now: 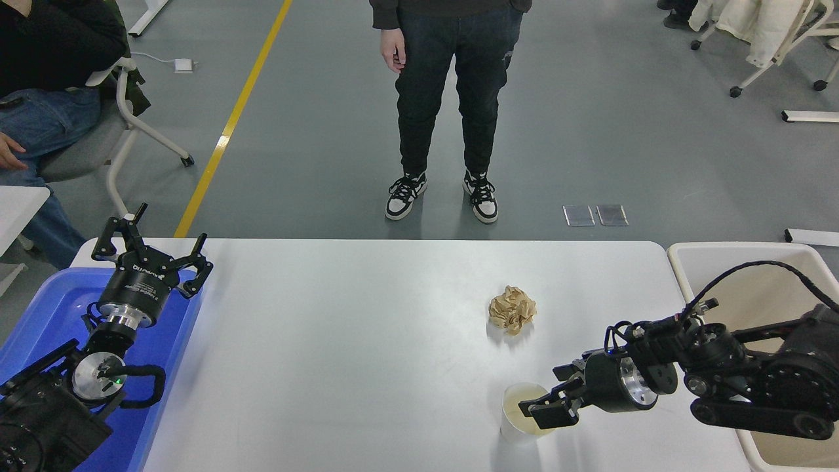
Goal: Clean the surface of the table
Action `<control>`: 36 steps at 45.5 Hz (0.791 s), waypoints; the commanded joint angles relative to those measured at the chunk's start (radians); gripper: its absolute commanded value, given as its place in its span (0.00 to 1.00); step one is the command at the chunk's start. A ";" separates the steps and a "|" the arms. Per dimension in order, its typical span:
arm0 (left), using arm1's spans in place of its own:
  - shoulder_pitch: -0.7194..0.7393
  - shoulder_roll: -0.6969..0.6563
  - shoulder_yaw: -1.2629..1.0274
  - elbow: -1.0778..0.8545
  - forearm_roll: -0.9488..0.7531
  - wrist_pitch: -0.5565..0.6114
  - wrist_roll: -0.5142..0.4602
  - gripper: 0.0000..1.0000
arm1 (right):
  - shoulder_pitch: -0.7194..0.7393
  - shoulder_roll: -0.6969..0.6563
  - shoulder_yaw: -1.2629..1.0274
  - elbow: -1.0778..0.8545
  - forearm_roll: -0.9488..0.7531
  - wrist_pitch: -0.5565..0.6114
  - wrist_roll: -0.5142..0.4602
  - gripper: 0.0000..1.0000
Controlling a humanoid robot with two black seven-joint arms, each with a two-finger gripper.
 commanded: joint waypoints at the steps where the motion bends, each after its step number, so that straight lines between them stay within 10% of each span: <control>1: 0.000 0.001 0.000 0.000 0.000 0.000 0.000 1.00 | 0.006 0.001 0.000 -0.012 -0.011 -0.012 0.025 0.08; 36: 0.000 -0.001 0.000 0.000 0.000 0.000 0.000 1.00 | 0.090 -0.065 0.008 0.023 0.009 -0.014 0.097 0.00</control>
